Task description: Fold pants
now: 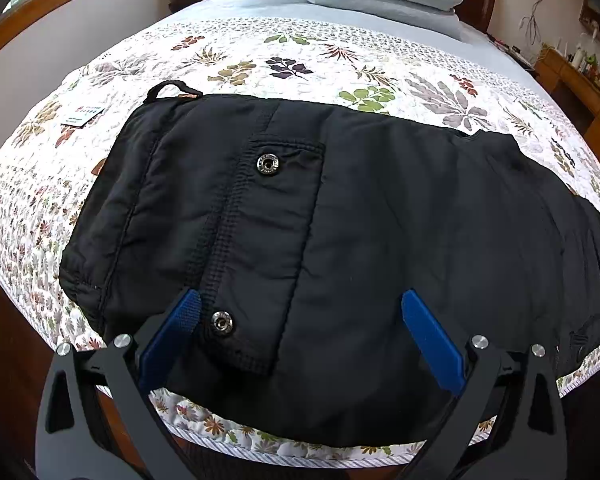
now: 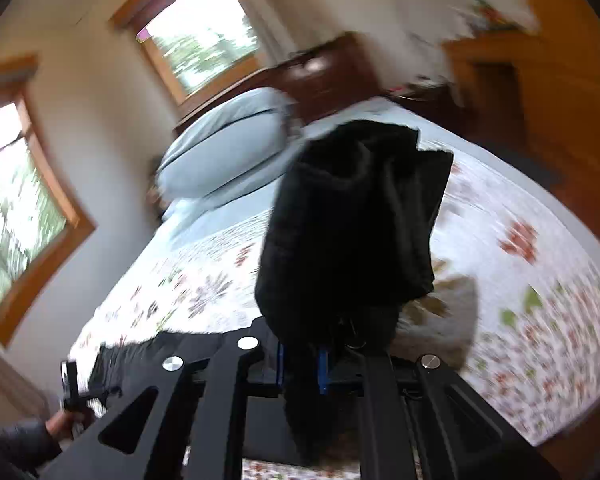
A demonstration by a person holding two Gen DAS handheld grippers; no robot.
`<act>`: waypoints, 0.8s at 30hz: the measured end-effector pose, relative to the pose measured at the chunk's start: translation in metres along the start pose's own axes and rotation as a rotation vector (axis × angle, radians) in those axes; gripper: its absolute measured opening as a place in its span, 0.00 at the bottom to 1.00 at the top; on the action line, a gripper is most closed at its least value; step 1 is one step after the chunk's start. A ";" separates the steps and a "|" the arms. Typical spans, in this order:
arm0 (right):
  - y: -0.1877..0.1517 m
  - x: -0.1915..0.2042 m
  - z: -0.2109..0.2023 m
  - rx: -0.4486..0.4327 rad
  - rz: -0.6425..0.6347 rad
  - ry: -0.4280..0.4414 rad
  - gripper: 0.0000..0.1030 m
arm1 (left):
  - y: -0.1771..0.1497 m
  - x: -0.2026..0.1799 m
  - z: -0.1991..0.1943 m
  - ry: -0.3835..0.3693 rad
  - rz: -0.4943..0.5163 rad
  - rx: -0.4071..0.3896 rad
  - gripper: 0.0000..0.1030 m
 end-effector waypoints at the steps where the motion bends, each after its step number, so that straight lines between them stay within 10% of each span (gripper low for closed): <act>1: -0.001 0.018 0.007 0.017 -0.038 0.013 0.11 | 0.000 0.000 0.000 -0.003 -0.001 -0.001 0.98; 12: -0.123 0.137 0.082 0.300 -0.367 0.087 0.11 | -0.001 0.002 0.001 -0.036 -0.001 -0.016 0.98; 24: -0.244 0.134 0.111 0.526 -0.616 -0.004 0.13 | -0.002 0.005 0.002 -0.068 -0.018 -0.029 0.98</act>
Point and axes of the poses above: each gripper's, at about its wrist camera, not at the fingertips, and z roughly the way its jaws point, x to its left, y to its top, the point moved 7 cm from there along z, roughly the way its jaws point, and after that the axes turned 10 degrees about z, right-handed, at the moved point
